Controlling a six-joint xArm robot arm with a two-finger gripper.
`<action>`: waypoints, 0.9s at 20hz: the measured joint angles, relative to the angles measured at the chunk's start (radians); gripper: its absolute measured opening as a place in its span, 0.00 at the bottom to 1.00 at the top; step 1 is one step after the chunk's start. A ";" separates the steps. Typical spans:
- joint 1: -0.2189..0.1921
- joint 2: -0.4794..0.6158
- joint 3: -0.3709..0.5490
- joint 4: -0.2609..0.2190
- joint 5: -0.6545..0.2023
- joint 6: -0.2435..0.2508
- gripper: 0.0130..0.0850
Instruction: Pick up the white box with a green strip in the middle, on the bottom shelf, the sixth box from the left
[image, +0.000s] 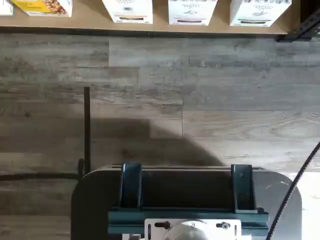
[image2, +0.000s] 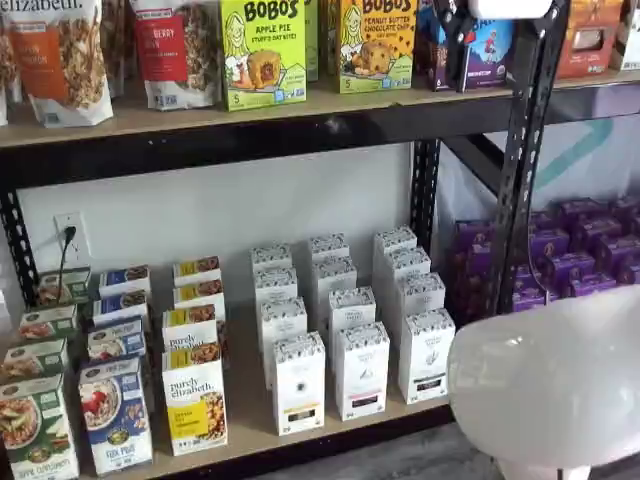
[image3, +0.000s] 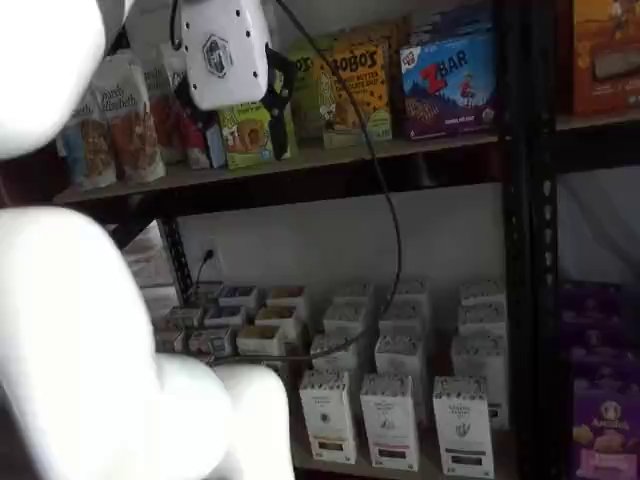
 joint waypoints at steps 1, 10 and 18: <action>-0.005 0.003 -0.002 0.006 0.005 -0.002 1.00; 0.008 -0.007 0.023 -0.031 -0.039 -0.005 1.00; -0.007 -0.010 0.147 -0.104 -0.150 -0.039 1.00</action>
